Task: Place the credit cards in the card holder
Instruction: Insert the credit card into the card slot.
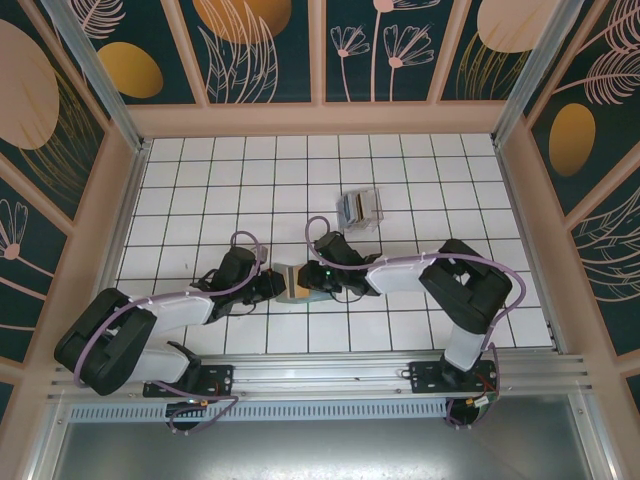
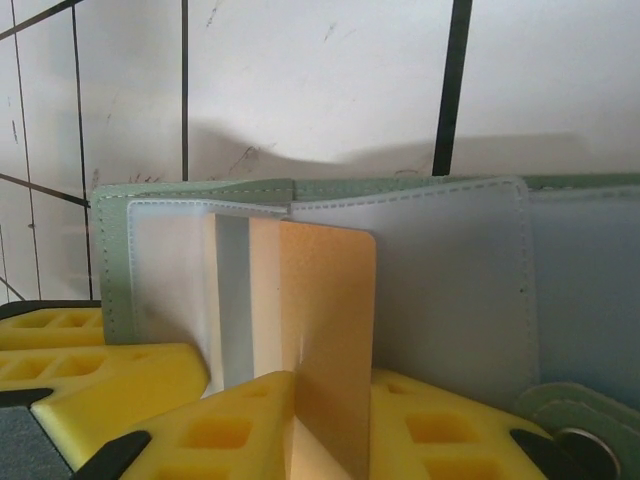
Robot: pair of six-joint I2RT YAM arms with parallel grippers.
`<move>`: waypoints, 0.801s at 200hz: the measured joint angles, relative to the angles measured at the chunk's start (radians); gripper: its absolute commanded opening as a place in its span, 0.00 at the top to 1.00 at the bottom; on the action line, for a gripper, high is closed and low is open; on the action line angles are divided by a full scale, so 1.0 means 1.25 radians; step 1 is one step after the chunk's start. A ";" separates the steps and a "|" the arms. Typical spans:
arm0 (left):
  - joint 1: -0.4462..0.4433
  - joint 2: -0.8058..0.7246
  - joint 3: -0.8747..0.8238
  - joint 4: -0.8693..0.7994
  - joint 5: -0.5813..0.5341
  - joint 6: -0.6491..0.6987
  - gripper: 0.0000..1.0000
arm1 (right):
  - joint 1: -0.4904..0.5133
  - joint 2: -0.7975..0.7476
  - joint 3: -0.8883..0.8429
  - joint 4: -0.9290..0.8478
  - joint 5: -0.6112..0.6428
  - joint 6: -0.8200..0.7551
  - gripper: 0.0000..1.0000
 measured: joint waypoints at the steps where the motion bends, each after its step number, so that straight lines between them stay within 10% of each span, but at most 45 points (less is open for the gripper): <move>1: 0.000 0.000 0.000 0.000 0.000 0.000 0.82 | 0.000 0.000 0.000 0.000 0.000 0.000 0.75; 93: 0.012 -0.037 -0.001 -0.052 -0.007 0.038 0.71 | 0.012 -0.024 0.000 -0.056 0.027 -0.009 0.74; 160: 0.017 -0.044 -0.002 -0.042 -0.003 0.045 0.94 | 0.032 -0.024 0.002 -0.063 0.021 -0.015 0.76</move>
